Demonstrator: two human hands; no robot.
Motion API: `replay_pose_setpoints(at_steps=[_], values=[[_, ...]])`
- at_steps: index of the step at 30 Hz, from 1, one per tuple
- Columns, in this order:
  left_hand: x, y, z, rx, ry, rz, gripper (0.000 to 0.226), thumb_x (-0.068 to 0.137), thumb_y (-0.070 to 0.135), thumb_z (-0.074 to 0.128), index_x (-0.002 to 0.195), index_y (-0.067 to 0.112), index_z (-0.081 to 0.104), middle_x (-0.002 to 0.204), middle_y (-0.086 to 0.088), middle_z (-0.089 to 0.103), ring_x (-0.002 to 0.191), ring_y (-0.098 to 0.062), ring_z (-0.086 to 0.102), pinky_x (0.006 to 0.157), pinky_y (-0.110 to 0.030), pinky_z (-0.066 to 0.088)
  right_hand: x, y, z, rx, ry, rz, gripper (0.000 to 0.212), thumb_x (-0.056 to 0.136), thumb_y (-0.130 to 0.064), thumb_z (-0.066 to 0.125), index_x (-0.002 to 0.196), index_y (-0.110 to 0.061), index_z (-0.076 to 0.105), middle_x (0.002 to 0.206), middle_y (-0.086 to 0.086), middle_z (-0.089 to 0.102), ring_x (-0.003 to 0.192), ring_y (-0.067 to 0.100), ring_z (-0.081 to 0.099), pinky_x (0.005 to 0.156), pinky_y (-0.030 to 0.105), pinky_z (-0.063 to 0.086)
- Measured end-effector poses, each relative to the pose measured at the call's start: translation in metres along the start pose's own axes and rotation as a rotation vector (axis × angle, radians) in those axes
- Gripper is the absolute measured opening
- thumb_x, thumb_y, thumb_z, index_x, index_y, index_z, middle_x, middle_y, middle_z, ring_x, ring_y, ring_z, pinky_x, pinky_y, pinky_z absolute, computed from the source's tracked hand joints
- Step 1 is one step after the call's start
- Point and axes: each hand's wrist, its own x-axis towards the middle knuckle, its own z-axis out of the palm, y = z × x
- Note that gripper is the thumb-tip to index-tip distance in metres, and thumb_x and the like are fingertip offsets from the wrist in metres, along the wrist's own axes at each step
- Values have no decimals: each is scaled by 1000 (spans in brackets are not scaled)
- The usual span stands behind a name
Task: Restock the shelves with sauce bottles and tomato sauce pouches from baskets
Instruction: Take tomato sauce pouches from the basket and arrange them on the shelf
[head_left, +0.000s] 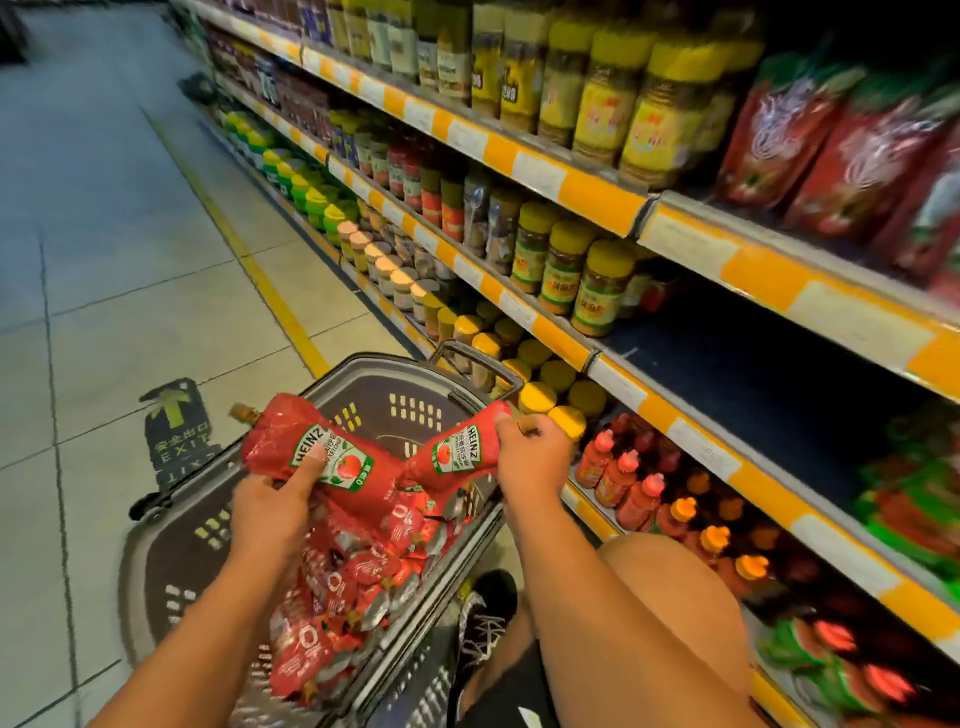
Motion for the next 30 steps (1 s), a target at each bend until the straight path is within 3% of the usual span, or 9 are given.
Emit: replay_pose_setpoints(at_steps=[3,5,11,15,18,20,23,25,30], values=[[-14,18,10,3,-26,26,38,82,41,82,107,14,72,102,-8,78,98,-31,76,87,-47,60,-4,-12,-24,72,47,-8,24,93,-20,74,78,-5,62,69,0,55,62,16,47,54,27,34],[-25,30,20,-28,-67,50,47,77,45,84,111,14,73,104,-7,79,98,-30,76,89,-49,60,-7,-21,-40,95,67,-36,24,92,-19,74,74,-10,61,68,-1,56,62,14,49,55,28,35],[-67,73,72,-196,-212,44,17,96,22,70,111,13,67,99,-7,79,84,-21,77,69,-37,65,0,-42,-111,243,145,16,17,84,-26,77,73,-18,66,74,4,73,73,26,72,67,43,60],[-97,88,117,-226,-365,48,24,96,24,71,116,12,68,102,-7,80,88,-21,78,77,-45,65,8,-50,-176,441,211,59,17,85,-28,78,77,-18,66,77,12,75,68,31,75,54,40,58],[-121,91,154,-213,-467,33,15,98,21,68,108,10,68,85,-5,79,72,-15,77,75,-44,65,11,-57,-219,403,271,10,19,84,-35,78,81,-20,68,81,9,76,73,28,76,56,37,57],[-132,85,180,-221,-502,-22,14,99,20,68,108,10,67,77,-3,77,65,-13,74,74,-42,64,13,-62,-244,362,348,-30,14,86,-29,79,82,-19,69,83,6,75,78,23,75,60,37,62],[-147,71,219,-248,-540,-109,23,99,22,68,118,10,67,98,-10,80,85,-23,78,91,-53,59,14,-68,-275,350,422,-66,14,86,-23,80,81,-15,69,84,8,74,82,26,74,67,45,62],[-155,60,246,-241,-548,-143,23,100,22,68,119,10,67,102,-13,79,88,-26,78,91,-54,59,16,-69,-291,332,468,-88,15,86,-21,79,79,-15,68,82,9,74,81,28,74,67,47,61],[-164,38,305,-195,-559,-127,12,100,21,69,111,17,68,102,-7,79,83,-20,77,66,-37,60,23,-69,-320,263,518,-199,14,89,-16,78,82,-9,68,78,7,73,68,13,68,55,24,53]])
